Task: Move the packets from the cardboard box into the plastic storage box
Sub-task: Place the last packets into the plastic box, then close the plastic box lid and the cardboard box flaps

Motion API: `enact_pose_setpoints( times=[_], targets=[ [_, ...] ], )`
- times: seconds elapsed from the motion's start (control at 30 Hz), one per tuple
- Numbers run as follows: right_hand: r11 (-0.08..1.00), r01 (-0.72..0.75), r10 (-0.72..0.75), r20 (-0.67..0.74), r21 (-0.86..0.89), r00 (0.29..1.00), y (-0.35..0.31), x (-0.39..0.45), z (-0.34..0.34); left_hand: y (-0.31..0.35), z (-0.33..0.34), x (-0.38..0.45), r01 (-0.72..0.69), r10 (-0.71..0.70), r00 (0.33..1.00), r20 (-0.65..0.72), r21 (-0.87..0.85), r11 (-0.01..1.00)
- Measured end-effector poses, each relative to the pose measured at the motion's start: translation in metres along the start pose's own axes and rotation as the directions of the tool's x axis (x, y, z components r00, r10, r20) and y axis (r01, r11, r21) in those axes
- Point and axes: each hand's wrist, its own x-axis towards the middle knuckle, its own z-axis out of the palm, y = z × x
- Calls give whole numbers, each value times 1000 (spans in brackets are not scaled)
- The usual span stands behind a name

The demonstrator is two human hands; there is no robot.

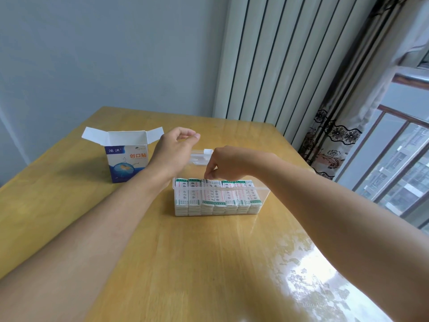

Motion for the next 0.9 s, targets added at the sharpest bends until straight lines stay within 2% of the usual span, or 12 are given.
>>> enact_pose_setpoints(
  times=[0.27, 0.4, 0.47, 0.5, 0.53, 0.6, 0.63, 0.7, 0.77, 0.8, 0.83, 0.9],
  targets=[
    [998, 39, -37, -35, 44, 999, -2, -2, -3, -2, -1, 1, 18, -18, 1000, 6, -1, 1000],
    [983, 51, -2, -270, 175, 963, 10, -10, -18, -6, -1, 2, 48, -48, 998, 44, 9, 999],
    [952, -2, 142, -439, 305, 887, 29, -11, -23, -7, 0, 1, 80, -83, 992, 94, 37, 996],
    [921, -64, 253, -466, 383, 848, 42, -11, -24, -7, 0, -1, 98, -104, 988, 113, 55, 994],
    [881, -149, 361, -433, 450, 826, 55, -11, -21, -7, 0, -2, 118, -126, 984, 127, 69, 991],
    [786, -328, 492, -209, 523, 845, 79, -13, -9, -6, 1, -4, 157, -165, 977, 138, 67, 985],
    [720, -375, 502, -65, 584, 862, 86, -13, 1, -6, 1, -5, 178, -184, 973, 142, 57, 982],
    [472, -355, 450, 126, 807, 884, 94, -16, 16, -7, 1, -7, 196, -197, 971, 139, 22, 980],
    [230, -236, 404, 128, 944, 906, 97, -17, 25, -7, 4, -11, 188, -187, 974, 128, 3, 982],
    [162, -175, 404, 97, 971, 910, 99, -17, 27, -7, 5, -13, 182, -180, 977, 114, -4, 983],
    [122, -115, 408, 55, 986, 912, 98, -16, 28, -8, 6, -16, 179, -176, 979, 97, -20, 984],
    [131, -8, 411, -47, 991, 910, 98, -16, 27, -6, 4, -21, 190, -184, 980, 77, -76, 979]
  ],
)
